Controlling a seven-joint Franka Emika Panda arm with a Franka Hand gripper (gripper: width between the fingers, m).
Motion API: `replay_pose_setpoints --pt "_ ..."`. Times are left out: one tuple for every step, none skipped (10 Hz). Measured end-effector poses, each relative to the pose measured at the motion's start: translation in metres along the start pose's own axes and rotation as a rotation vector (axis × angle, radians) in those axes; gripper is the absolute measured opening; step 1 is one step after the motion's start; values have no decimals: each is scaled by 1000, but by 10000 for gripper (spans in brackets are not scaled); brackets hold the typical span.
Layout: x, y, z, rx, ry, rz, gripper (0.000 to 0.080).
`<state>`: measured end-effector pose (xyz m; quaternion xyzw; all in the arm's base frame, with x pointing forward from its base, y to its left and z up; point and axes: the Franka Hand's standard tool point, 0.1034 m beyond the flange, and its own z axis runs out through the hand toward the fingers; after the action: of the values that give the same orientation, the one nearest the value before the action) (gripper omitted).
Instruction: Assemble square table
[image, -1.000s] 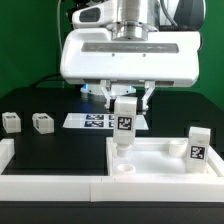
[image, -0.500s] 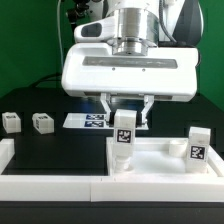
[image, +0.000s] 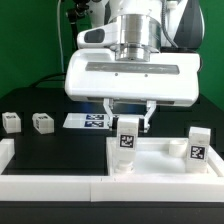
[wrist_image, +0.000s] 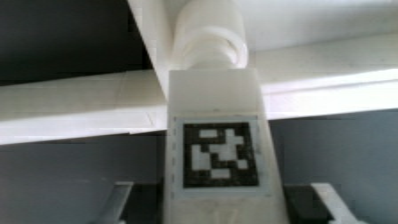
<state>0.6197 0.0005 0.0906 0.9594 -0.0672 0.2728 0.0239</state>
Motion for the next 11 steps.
replay_pose_setpoints --pt "0 0 0 0 0 -1 290" --pt "0 0 0 0 0 -1 390" --pt "0 0 0 0 0 -2 567" --pt "0 0 0 0 0 -3 623" --pt "0 0 0 0 0 -3 623" --pt "0 0 0 0 0 -3 645" --pt "0 0 0 0 0 -3 645" --pt "0 0 0 0 0 -4 649" --pt "0 0 0 0 0 -4 649" --pt "0 0 0 0 0 -4 649" --pt "0 0 0 0 0 -4 649"
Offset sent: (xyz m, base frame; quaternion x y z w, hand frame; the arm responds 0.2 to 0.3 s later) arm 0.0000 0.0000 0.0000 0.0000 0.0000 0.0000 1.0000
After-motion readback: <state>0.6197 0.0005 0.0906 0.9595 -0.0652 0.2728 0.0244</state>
